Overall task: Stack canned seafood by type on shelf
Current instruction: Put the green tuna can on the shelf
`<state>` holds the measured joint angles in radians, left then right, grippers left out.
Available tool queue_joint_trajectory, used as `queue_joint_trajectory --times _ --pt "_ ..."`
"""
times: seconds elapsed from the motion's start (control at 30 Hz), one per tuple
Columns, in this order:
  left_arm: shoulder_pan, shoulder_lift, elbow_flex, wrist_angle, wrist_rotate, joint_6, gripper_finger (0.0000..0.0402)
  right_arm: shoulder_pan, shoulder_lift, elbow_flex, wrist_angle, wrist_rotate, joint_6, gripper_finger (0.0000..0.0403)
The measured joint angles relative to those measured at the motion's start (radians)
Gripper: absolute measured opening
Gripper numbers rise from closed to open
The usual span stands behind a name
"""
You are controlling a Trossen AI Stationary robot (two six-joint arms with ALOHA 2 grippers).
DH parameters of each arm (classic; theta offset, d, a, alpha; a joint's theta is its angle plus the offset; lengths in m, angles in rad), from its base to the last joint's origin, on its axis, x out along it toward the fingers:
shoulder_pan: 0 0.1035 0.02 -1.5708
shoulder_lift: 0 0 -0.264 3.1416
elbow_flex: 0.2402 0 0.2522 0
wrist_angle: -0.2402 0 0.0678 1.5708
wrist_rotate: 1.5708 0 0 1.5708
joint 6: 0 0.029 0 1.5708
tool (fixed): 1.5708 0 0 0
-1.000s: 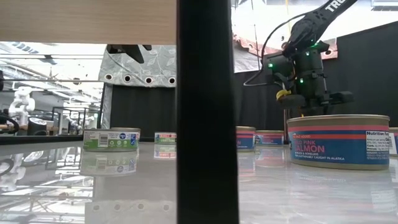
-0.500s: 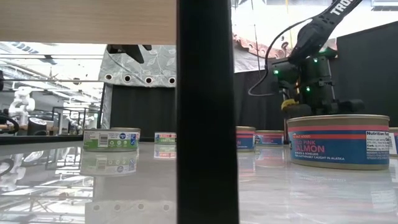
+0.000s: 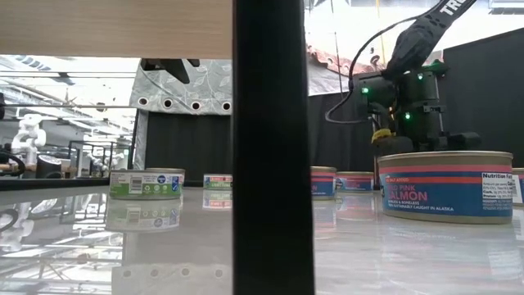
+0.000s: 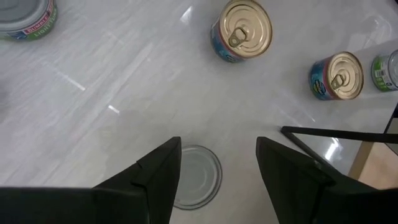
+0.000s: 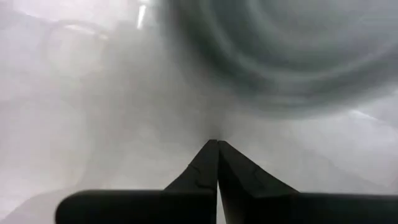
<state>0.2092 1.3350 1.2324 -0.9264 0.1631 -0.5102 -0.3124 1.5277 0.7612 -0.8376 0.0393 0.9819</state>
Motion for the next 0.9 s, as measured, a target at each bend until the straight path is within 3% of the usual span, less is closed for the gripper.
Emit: queue_joint_trajectory --times 0.27,0.5,0.9 --pt "0.000 0.000 0.000 -0.001 -0.006 -0.001 0.0215 0.047 -0.112 0.000 0.002 -0.010 0.011 0.0000" --pt "0.000 0.000 0.000 0.000 -0.015 0.015 0.0215 -0.033 -0.266 0.001 -0.027 0.087 0.146 0.0000" --pt "0.000 0.000 0.000 0.001 -0.024 0.021 0.0215 -0.189 -0.178 0.000 0.013 0.061 0.025 0.0000"
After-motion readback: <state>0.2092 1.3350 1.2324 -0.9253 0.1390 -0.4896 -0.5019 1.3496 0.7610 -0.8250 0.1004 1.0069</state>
